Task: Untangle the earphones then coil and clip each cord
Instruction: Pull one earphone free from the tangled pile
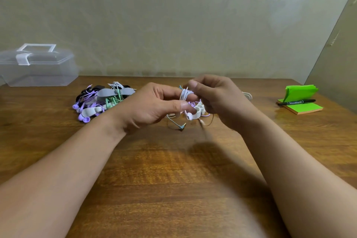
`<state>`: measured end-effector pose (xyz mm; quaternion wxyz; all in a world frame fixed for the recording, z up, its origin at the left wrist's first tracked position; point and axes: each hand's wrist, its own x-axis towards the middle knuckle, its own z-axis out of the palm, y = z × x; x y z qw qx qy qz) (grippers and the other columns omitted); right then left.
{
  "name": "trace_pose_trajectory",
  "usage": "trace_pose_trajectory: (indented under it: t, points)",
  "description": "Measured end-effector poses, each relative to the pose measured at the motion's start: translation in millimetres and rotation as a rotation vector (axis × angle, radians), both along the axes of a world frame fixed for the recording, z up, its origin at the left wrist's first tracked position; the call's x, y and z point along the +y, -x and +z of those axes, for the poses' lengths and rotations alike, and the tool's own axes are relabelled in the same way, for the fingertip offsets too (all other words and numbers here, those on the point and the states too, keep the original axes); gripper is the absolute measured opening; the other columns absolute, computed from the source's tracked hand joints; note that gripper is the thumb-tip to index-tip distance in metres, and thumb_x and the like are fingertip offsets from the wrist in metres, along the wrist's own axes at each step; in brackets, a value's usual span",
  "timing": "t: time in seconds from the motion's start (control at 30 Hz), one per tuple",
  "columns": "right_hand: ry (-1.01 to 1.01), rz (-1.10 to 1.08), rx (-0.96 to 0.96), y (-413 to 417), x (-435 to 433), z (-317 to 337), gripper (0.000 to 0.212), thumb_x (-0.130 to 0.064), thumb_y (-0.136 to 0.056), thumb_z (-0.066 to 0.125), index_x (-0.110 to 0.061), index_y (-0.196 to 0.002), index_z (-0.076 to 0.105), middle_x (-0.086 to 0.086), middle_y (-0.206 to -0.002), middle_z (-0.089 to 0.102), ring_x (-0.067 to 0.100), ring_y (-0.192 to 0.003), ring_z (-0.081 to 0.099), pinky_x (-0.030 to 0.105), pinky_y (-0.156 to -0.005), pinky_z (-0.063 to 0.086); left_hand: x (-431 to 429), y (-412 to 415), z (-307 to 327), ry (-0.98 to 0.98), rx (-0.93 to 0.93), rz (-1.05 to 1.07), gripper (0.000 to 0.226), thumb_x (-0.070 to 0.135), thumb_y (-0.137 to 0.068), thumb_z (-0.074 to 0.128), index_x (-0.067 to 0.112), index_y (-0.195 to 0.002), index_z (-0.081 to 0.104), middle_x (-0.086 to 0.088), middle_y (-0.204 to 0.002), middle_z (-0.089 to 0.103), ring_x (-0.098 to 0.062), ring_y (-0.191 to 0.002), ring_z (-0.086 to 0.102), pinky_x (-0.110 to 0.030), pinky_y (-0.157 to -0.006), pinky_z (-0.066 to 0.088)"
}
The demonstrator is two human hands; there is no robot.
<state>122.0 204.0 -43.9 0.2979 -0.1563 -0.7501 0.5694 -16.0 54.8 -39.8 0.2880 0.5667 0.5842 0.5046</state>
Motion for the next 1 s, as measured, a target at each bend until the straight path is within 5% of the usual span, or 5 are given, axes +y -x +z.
trace_pose_trajectory:
  t: [0.3,0.57,0.7,0.8,1.0]
  points:
    - [-0.383,0.004,-0.326,14.1,-13.2,-24.1,0.027,-0.039,-0.108,0.054,-0.025,-0.108,0.077,-0.009,-0.069,0.062,0.008,-0.064,0.052,0.030,-0.062,0.043,9.8,14.5,-0.7,-0.144,-0.251,0.272,0.034,-0.003,-0.102,0.054,0.001,-0.134,0.061,-0.020,-0.114,0.071,0.004,-0.035,0.048,-0.005,-0.041,0.033]
    - [-0.653,-0.058,-0.293,16.5,-26.3,-14.1,0.028,-0.034,-0.106,0.057,-0.021,-0.084,0.068,0.003,-0.070,0.063,0.018,-0.066,0.054,0.040,-0.066,0.046,17.4,37.7,-22.5,-0.146,0.210,0.369,0.031,0.014,-0.098,0.070,0.018,-0.129,0.072,0.011,-0.119,0.075,0.001,-0.114,0.067,-0.032,-0.107,0.052]
    - [-0.659,-0.195,-0.187,11.9,-16.3,-9.8,0.026,-0.032,-0.100,0.067,-0.022,-0.076,0.066,-0.009,-0.061,0.057,0.008,-0.058,0.048,0.023,-0.053,0.033,12.6,32.5,-20.3,0.009,0.424,0.200,0.019,0.014,-0.100,0.061,0.022,-0.105,0.078,0.013,-0.083,0.073,0.004,-0.080,0.062,-0.024,-0.078,0.048]
    - [-0.599,-0.192,-0.144,8.9,-11.4,-5.9,0.014,-0.028,-0.095,0.076,-0.021,-0.083,0.071,-0.006,-0.071,0.069,0.004,-0.063,0.056,0.017,-0.055,0.039,8.7,25.2,-16.5,0.045,0.419,0.102,0.012,0.020,-0.101,0.067,0.018,-0.098,0.079,0.008,-0.092,0.078,-0.008,-0.094,0.072,-0.033,-0.092,0.054]
    - [-0.024,0.081,0.042,3.8,-0.1,-2.5,0.018,-0.021,-0.103,0.065,-0.010,-0.090,0.069,0.010,-0.072,0.056,0.013,-0.057,0.046,0.027,-0.054,0.039,1.0,19.2,-3.5,0.063,-0.028,-0.116,0.022,0.023,-0.095,0.065,0.015,-0.110,0.079,-0.002,-0.096,0.079,-0.007,-0.044,0.032,-0.021,-0.044,0.020]
